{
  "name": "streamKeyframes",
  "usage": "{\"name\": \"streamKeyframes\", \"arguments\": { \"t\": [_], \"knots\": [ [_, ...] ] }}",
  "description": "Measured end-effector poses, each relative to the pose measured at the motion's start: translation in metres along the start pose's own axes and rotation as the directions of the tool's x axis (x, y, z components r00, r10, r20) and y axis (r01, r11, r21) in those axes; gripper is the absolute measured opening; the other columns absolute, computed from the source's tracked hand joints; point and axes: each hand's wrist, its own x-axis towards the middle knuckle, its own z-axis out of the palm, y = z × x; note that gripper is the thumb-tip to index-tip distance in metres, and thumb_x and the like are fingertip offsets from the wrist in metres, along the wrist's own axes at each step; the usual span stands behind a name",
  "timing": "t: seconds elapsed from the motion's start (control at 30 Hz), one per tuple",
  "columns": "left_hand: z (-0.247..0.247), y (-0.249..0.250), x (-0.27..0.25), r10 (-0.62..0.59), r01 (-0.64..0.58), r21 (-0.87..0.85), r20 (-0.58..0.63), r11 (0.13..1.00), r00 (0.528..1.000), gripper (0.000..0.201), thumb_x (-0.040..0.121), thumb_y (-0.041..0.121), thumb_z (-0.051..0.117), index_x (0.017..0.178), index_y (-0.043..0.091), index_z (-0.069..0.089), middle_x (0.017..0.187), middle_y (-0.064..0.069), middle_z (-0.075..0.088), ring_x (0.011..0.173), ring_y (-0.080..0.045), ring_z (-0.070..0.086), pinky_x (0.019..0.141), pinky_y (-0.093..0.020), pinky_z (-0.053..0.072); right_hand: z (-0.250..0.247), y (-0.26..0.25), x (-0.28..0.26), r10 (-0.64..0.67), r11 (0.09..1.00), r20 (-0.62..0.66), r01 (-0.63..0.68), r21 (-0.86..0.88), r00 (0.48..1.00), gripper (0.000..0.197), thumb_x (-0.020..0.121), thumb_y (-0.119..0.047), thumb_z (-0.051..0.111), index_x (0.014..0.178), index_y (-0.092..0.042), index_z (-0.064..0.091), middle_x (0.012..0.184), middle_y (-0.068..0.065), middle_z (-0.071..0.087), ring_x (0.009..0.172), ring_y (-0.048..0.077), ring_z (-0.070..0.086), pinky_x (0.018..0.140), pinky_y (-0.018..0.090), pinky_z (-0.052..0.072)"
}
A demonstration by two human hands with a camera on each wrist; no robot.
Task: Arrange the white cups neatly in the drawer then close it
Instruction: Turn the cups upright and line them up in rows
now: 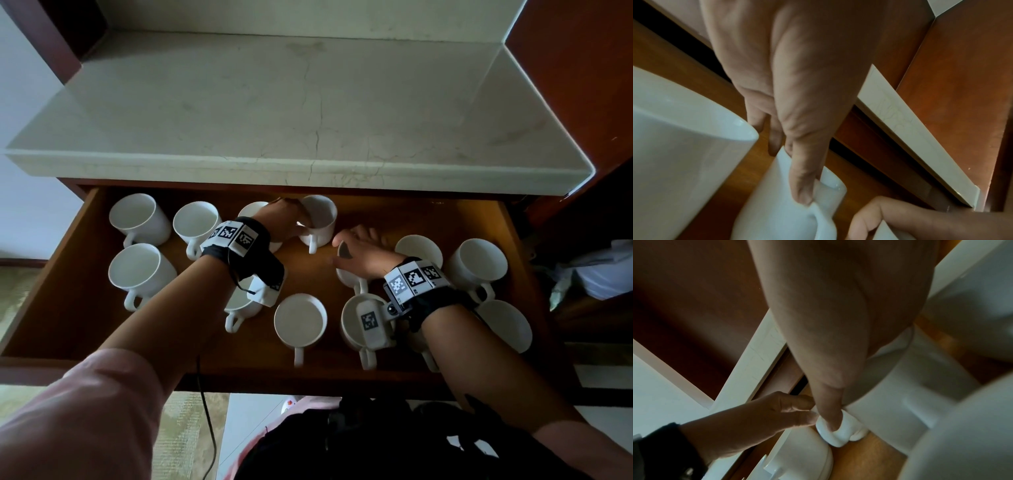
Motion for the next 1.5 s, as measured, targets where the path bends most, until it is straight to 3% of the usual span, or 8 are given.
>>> {"name": "streamKeyframes", "arguments": {
  "t": [0.2, 0.43, 0.57, 0.8, 1.03, 1.5],
  "knots": [
    [-0.008, 0.001, -0.020, -0.008, -0.003, 0.070, 0.162, 0.998, 0.987, 0.029, 0.087, 0.034, 0.065, 0.114, 0.023, 0.069, 0.117, 0.004, 0.067, 0.111, -0.016, 0.060, 0.098, -0.030, 0.045, 0.001, 0.001, 0.001, 0.005, 1.000, 0.006, -0.005, -0.003, 1.000, 0.052, 0.089, -0.059, 0.045, 0.132, -0.031, 0.039, 0.140, 0.005, 0.029, 0.130, 0.029, 0.025, 0.104, 0.042, 0.022],
    [-0.008, 0.011, -0.040, 0.010, -0.040, 0.112, 0.258, 0.993, 0.966, 0.032, 0.085, 0.035, 0.067, 0.114, 0.021, 0.069, 0.118, -0.001, 0.067, 0.109, -0.016, 0.061, 0.101, -0.033, 0.044, 0.001, 0.002, 0.002, -0.003, 1.000, 0.014, 0.003, -0.015, 1.000, 0.057, 0.090, -0.059, 0.043, 0.138, -0.030, 0.034, 0.147, 0.007, 0.023, 0.135, 0.031, 0.021, 0.107, 0.044, 0.020],
    [-0.008, 0.012, -0.048, -0.003, -0.027, 0.110, 0.263, 0.994, 0.965, 0.032, 0.086, 0.033, 0.066, 0.116, 0.021, 0.069, 0.119, 0.000, 0.066, 0.106, -0.015, 0.061, 0.095, -0.025, 0.043, 0.001, 0.002, 0.002, -0.003, 1.000, 0.014, 0.003, -0.006, 1.000, 0.056, 0.090, -0.058, 0.044, 0.137, -0.031, 0.035, 0.147, 0.006, 0.023, 0.135, 0.031, 0.020, 0.107, 0.043, 0.020],
    [-0.006, 0.008, -0.052, 0.018, -0.051, 0.122, 0.252, 0.991, 0.967, 0.031, 0.084, 0.037, 0.068, 0.113, 0.025, 0.070, 0.116, 0.002, 0.068, 0.108, -0.016, 0.061, 0.101, -0.034, 0.043, 0.003, 0.001, 0.001, 0.008, 1.000, -0.005, -0.008, -0.001, 1.000, 0.052, 0.090, -0.057, 0.046, 0.134, -0.031, 0.038, 0.146, 0.005, 0.024, 0.135, 0.031, 0.020, 0.107, 0.044, 0.019],
    [-0.003, 0.005, -0.051, 0.037, -0.062, 0.090, 0.259, 0.994, 0.965, 0.033, 0.086, 0.037, 0.066, 0.116, 0.024, 0.069, 0.116, 0.002, 0.068, 0.107, -0.014, 0.062, 0.102, -0.032, 0.042, 0.003, 0.001, 0.002, 0.014, 1.000, -0.018, -0.014, -0.005, 1.000, 0.051, 0.089, -0.057, 0.046, 0.133, -0.032, 0.039, 0.145, 0.005, 0.026, 0.133, 0.031, 0.022, 0.106, 0.043, 0.020],
    [-0.001, 0.003, -0.055, 0.082, -0.097, 0.045, 0.263, 0.994, 0.961, 0.028, 0.084, 0.039, 0.068, 0.108, 0.026, 0.072, 0.109, 0.003, 0.071, 0.101, -0.013, 0.064, 0.099, -0.033, 0.045, 0.003, 0.000, 0.003, 0.017, 1.000, -0.005, -0.017, -0.008, 1.000, 0.052, 0.089, -0.058, 0.046, 0.134, -0.033, 0.037, 0.143, 0.004, 0.026, 0.132, 0.031, 0.022, 0.105, 0.043, 0.020]
  ]
}}
